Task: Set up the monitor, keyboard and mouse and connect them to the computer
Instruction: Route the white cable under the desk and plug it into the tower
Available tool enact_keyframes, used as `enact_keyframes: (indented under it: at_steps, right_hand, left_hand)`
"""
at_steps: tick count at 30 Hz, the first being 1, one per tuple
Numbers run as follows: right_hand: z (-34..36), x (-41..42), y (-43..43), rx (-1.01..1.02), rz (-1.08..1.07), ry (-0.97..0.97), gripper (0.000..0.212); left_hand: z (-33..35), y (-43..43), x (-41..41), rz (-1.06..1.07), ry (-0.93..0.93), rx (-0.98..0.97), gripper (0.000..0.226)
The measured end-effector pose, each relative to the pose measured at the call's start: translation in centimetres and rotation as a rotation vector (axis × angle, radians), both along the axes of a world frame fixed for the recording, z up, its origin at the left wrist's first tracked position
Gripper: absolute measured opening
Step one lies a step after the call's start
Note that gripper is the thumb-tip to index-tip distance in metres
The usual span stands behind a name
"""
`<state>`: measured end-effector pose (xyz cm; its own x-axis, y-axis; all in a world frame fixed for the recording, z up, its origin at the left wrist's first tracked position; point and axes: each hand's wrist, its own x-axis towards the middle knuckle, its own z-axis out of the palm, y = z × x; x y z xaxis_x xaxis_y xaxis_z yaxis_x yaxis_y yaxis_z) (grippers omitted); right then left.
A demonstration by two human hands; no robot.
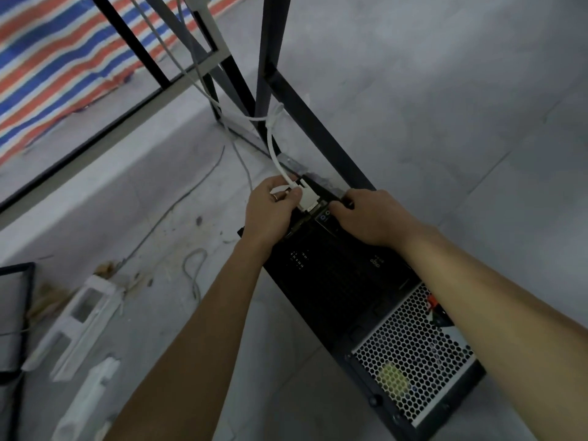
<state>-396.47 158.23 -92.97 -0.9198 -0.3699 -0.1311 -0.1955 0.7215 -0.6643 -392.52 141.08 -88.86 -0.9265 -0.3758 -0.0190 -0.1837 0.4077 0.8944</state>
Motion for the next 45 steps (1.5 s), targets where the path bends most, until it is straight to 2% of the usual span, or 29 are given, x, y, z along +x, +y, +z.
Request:
enact_keyframes:
  at_steps: [8,14,18,21,23,27,31,33,38,45]
  right_hand:
    - [-0.6,-0.4,-0.1,-0.015,-0.002,-0.006,0.055]
    - [-0.5,-0.4,-0.1,-0.009,0.0,-0.002,0.054]
    - [-0.7,-0.4,-0.2,0.011,0.007,0.006,0.055]
    - [-0.7,-0.3,-0.2,0.017,0.009,0.017,0.047]
    - [-0.8,-0.1,-0.3,0.022,-0.003,0.013,0.038]
    - [-0.3,0.5,-0.2,0.028,-0.032,0.032,0.036]
    - [1.9,1.1,-0.5,-0.273,-0.111,0.175,0.024]
    - [3.0,1.2,-0.9,-0.381,-0.049,0.192,0.025]
    - [4.1,0.4,-0.9,-0.248,0.1,0.233,0.026]
    - [4.8,0.6,-0.2,-0.234,0.057,0.283,0.018]
  left_hand:
    - [0.0,0.0,1.1,-0.051,0.088,0.005,0.018]
    - [-0.1,0.2,1.6,-0.117,0.139,-0.068,0.019]
    - [-0.2,0.7,2.0,-0.16,0.166,-0.251,0.019]
    - [-0.7,1.1,2.4,-0.162,0.207,-0.394,0.02]
    - [-0.9,1.3,2.4,-0.156,0.223,-0.445,0.02]
    - [-1.3,1.8,2.5,-0.134,0.258,-0.498,0.02]
    - [-1.2,1.9,2.7,-0.11,0.239,-0.488,0.018]
    - [-1.2,1.9,2.7,-0.121,0.197,-0.436,0.022]
    - [-0.1,1.3,3.3,-0.099,0.08,-0.274,0.028]
    - [0.7,0.4,3.1,-0.03,0.193,-0.205,0.013]
